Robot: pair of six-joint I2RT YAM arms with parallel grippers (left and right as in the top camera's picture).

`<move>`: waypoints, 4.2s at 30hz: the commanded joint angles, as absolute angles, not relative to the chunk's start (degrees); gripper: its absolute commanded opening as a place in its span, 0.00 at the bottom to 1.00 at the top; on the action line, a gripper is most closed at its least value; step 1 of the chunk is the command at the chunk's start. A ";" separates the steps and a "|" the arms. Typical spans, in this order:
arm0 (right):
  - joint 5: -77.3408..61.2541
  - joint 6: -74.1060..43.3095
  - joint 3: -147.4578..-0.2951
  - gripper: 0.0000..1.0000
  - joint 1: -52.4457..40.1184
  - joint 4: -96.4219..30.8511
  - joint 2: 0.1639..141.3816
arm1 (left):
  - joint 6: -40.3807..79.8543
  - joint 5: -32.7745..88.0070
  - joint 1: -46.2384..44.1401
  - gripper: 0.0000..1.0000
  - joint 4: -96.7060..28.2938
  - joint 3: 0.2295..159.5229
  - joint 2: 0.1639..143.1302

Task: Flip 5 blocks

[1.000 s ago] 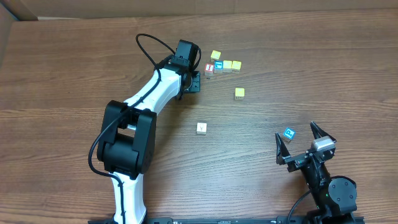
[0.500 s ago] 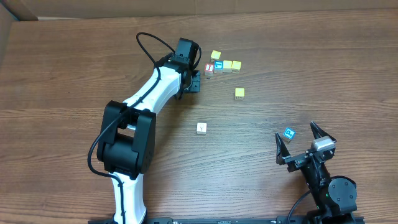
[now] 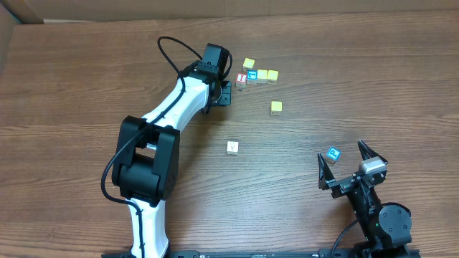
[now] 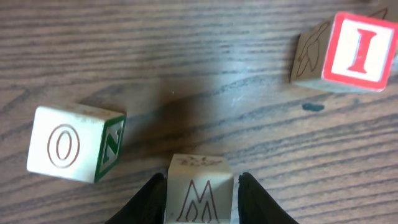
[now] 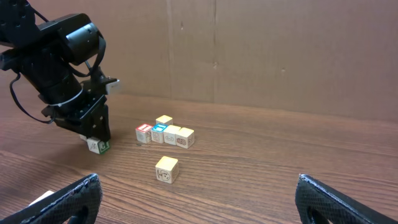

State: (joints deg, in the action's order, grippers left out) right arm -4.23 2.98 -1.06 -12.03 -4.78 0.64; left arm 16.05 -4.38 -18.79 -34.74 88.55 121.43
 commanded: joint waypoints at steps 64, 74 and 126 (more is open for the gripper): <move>-3.97 3.05 -0.47 1.00 -11.81 -4.54 0.25 | 17.89 -2.07 -19.51 0.45 -45.36 87.15 109.27; -3.97 3.05 -0.47 1.00 -11.81 -4.54 0.25 | 16.40 -1.28 -18.68 0.44 -60.25 107.79 119.24; -3.97 3.05 -0.47 1.00 -11.81 -4.54 0.25 | 13.69 -3.60 -19.05 0.42 -56.51 112.12 133.40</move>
State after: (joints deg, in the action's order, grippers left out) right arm -4.23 3.01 -1.06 -12.03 -4.75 0.64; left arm 14.98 -2.39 -19.09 -56.49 111.26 132.70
